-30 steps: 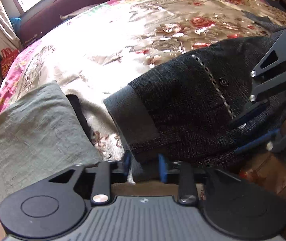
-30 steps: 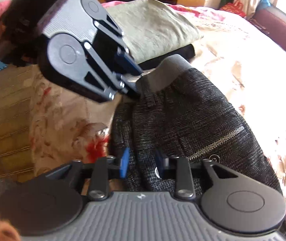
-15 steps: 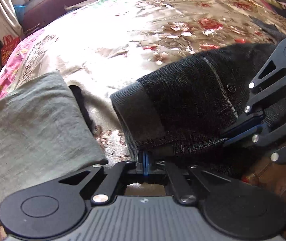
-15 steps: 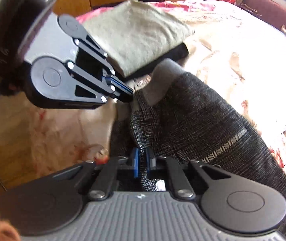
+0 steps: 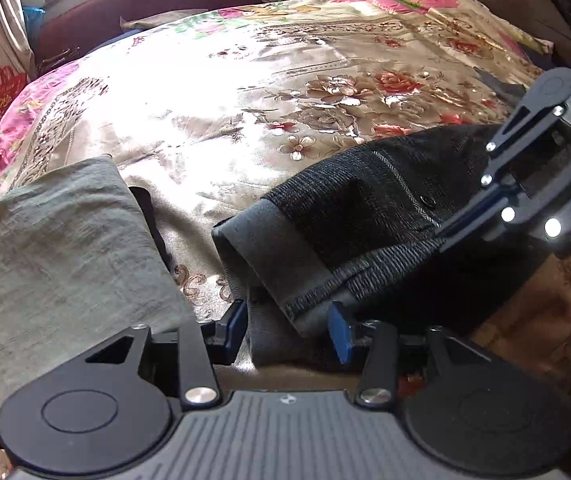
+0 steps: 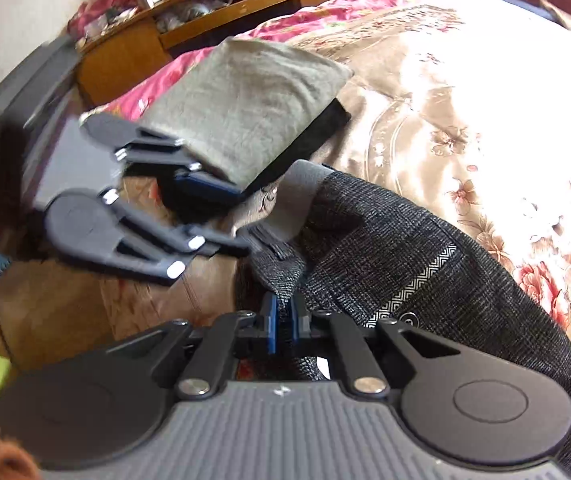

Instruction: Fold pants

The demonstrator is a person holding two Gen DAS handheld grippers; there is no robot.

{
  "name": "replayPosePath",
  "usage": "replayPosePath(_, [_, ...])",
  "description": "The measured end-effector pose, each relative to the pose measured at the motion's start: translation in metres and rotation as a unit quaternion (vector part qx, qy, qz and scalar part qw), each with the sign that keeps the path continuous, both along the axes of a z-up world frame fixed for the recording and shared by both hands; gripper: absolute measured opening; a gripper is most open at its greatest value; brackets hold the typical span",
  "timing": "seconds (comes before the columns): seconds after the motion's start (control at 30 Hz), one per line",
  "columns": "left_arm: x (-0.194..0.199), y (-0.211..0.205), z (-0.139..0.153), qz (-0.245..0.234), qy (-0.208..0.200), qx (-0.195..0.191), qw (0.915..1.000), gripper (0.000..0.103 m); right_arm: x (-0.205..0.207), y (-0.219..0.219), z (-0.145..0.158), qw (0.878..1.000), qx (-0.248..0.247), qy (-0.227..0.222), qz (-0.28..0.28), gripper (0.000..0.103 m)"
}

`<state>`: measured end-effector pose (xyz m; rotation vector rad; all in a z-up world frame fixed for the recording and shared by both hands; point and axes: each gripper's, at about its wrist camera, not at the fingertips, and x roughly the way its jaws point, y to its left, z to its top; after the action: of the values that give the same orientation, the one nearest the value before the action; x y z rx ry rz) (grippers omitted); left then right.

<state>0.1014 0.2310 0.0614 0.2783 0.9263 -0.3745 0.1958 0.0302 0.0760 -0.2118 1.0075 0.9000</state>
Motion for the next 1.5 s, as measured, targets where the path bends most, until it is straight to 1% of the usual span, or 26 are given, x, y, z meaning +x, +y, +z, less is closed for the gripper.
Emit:
replayPosePath(0.03, [-0.005,-0.002,0.002,-0.009,-0.005,0.015,0.9998,0.061,0.003,-0.001,0.002,1.0,0.005,0.006,-0.005,0.007])
replayPosePath(0.1, [-0.014,-0.013,0.002,-0.029,-0.035,0.063,0.997,0.061,0.008,-0.002,0.003,1.0,0.012,0.014,-0.009,0.007])
replayPosePath(0.13, [-0.016,-0.017,0.001,-0.036,-0.047,0.073,0.9956,0.061,0.01,-0.001,0.003,1.0,0.013,0.019,-0.009,0.007])
replayPosePath(0.23, [-0.011,-0.034,-0.008,-0.064,-0.068,0.086,0.9919,0.061,0.013,0.0,0.001,0.999,0.013,0.033,-0.012,0.007])
replayPosePath(0.3, [-0.004,-0.045,-0.018,-0.066,-0.09,0.123,0.9861,0.054,0.012,0.003,0.002,0.999,0.01,0.033,-0.008,0.008])
replayPosePath(0.33, [0.001,-0.045,-0.022,-0.062,-0.092,0.132,0.9851,0.042,0.01,0.003,0.003,0.999,0.01,0.032,-0.004,0.008])
replayPosePath(0.37, [0.006,-0.043,-0.023,-0.057,-0.084,0.123,0.9872,0.038,0.008,0.004,0.005,0.999,0.011,0.032,-0.001,0.008])
replayPosePath(0.4, [0.009,-0.039,-0.02,-0.051,-0.08,0.109,0.9895,0.037,0.005,0.005,0.006,0.999,0.015,0.035,0.0,0.008])
replayPosePath(0.43, [0.008,-0.036,-0.017,-0.047,-0.082,0.105,0.99,0.036,0.003,0.007,0.006,0.999,0.019,0.038,0.001,0.008])
replayPosePath(0.5, [0.001,-0.028,-0.011,-0.044,-0.089,0.115,0.9883,0.036,-0.001,0.013,0.003,0.999,0.027,0.045,0.004,0.008])
replayPosePath(0.57, [-0.005,-0.024,-0.015,-0.041,-0.077,0.126,0.9882,0.036,-0.009,0.022,-0.011,0.999,0.02,0.044,0.013,0.008])
replayPosePath(0.6, [-0.007,-0.025,-0.022,-0.044,-0.071,0.14,0.9866,0.036,-0.014,0.027,-0.023,0.999,0.008,0.037,0.018,0.009])
replayPosePath(0.63, [-0.011,-0.029,-0.031,-0.052,-0.071,0.161,0.9831,0.036,-0.016,0.031,-0.038,0.999,-0.007,0.039,0.016,0.014])
replayPosePath(0.7, [-0.016,-0.04,-0.052,-0.077,-0.067,0.206,0.9732,0.038,-0.016,0.038,-0.063,0.998,-0.031,0.056,0.012,0.016])
replayPosePath(0.77, [-0.021,-0.045,-0.061,-0.083,-0.063,0.231,0.9673,0.04,-0.015,0.039,-0.065,0.998,-0.031,0.055,0.01,0.016])
replayPosePath(0.8, [-0.022,-0.044,-0.06,-0.078,-0.06,0.235,0.967,0.04,-0.015,0.036,-0.06,0.998,-0.018,0.057,0.008,0.017])
replayPosePath(0.87, [-0.02,-0.038,-0.053,-0.054,-0.047,0.233,0.9699,0.04,-0.013,0.025,-0.046,0.998,0.008,0.062,0.002,0.017])
replayPosePath(0.97, [-0.017,-0.028,-0.033,-0.016,-0.034,0.22,0.9749,0.039,-0.01,-0.002,-0.028,0.998,0.029,0.046,-0.029,0.018])
replayPosePath(1.03, [-0.016,-0.026,-0.02,0.006,-0.037,0.221,0.9745,0.039,-0.008,-0.024,-0.021,0.997,0.037,0.031,-0.062,0.02])
replayPosePath(1.1, [-0.013,-0.033,-0.008,0.019,-0.049,0.217,0.9748,0.039,-0.007,-0.044,-0.029,0.995,0.012,0.02,-0.101,0.023])
replayPosePath(1.17, [-0.005,-0.049,-0.001,0.014,-0.058,0.196,0.9788,0.039,-0.001,-0.065,-0.045,0.989,-0.024,0.035,-0.143,0.024])
replayPosePath(1.2, [-0.002,-0.062,-0.002,0.004,-0.057,0.184,0.9813,0.039,0.0,-0.078,-0.053,0.985,-0.039,0.05,-0.163,0.02])
replayPosePath(1.23, [0.003,-0.078,-0.005,-0.012,-0.048,0.169,0.9844,0.039,0.001,-0.093,-0.057,0.98,-0.04,0.061,-0.183,0.02])
replayPosePath(1.33, [0.016,-0.126,-0.019,-0.06,-0.001,0.123,0.9905,0.039,-0.002,-0.147,-0.049,0.966,-0.025,0.079,-0.246,0.021])
replayPosePath(1.4, [0.017,-0.161,-0.02,-0.095,0.004,0.107,0.9897,0.039,-0.005,-0.196,-0.033,0.95,0.003,0.078,-0.303,0.022])
replayPosePath(1.5, [0.023,-0.21,-0.011,-0.124,0.006,0.09,0.9882,0.039,-0.008,-0.281,-0.011,0.918,0.027,0.041,-0.393,0.025])
